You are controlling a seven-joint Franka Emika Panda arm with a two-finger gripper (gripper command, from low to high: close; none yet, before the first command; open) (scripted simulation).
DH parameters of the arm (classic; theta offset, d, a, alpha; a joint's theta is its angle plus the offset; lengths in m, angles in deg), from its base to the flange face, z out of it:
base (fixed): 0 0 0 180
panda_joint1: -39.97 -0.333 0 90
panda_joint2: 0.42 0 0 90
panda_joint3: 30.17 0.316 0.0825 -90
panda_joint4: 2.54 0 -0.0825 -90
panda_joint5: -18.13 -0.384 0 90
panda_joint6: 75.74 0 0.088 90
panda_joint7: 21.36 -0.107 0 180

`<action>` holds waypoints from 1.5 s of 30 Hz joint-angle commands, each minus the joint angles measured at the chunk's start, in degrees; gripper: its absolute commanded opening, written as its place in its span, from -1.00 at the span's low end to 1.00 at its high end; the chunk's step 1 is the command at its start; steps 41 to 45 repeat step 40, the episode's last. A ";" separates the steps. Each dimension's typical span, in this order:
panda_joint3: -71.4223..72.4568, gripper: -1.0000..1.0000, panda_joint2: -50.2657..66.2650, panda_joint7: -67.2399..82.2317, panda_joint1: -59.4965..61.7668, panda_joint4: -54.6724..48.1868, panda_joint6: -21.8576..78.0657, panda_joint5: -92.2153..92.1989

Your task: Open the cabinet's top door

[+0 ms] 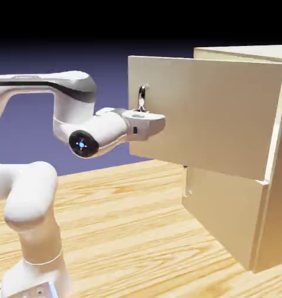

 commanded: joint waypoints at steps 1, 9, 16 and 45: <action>-2.08 -1.00 -0.01 -0.16 0.45 0.01 1.58 2.37; -18.70 -1.00 4.29 0.47 3.12 -3.26 15.34 20.40; -33.23 -1.00 13.90 3.43 0.90 -11.79 28.92 34.40; -79.33 -1.00 38.01 12.03 -41.19 -52.79 64.86 55.30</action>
